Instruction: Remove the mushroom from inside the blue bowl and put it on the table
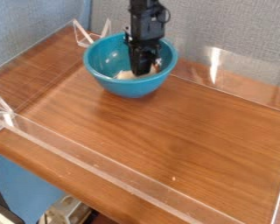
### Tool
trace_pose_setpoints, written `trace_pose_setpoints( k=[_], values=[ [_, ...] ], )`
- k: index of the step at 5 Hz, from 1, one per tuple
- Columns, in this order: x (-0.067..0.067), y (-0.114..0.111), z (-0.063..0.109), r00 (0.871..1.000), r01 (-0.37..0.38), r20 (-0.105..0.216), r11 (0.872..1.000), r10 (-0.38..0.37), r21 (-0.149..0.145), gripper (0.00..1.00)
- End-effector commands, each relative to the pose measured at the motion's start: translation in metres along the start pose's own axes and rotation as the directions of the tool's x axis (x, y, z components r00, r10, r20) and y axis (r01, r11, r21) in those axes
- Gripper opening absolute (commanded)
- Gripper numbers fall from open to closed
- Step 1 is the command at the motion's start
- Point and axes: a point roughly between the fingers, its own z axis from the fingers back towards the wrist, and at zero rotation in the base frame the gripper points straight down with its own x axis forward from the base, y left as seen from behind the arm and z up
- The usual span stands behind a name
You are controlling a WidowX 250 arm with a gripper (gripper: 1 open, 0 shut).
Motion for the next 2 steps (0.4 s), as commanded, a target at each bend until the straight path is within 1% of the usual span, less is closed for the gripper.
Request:
trace_pose_setpoints(
  k=[1,2],
  values=[
    [-0.0029,-0.0052,0.0529,0.997,0.010,0.077,0.998,-0.015,0.067,0.00],
    [-0.0082,-0.0065,0.0611,0.997,0.009,0.076,0.998,-0.014,0.069,0.00]
  ],
)
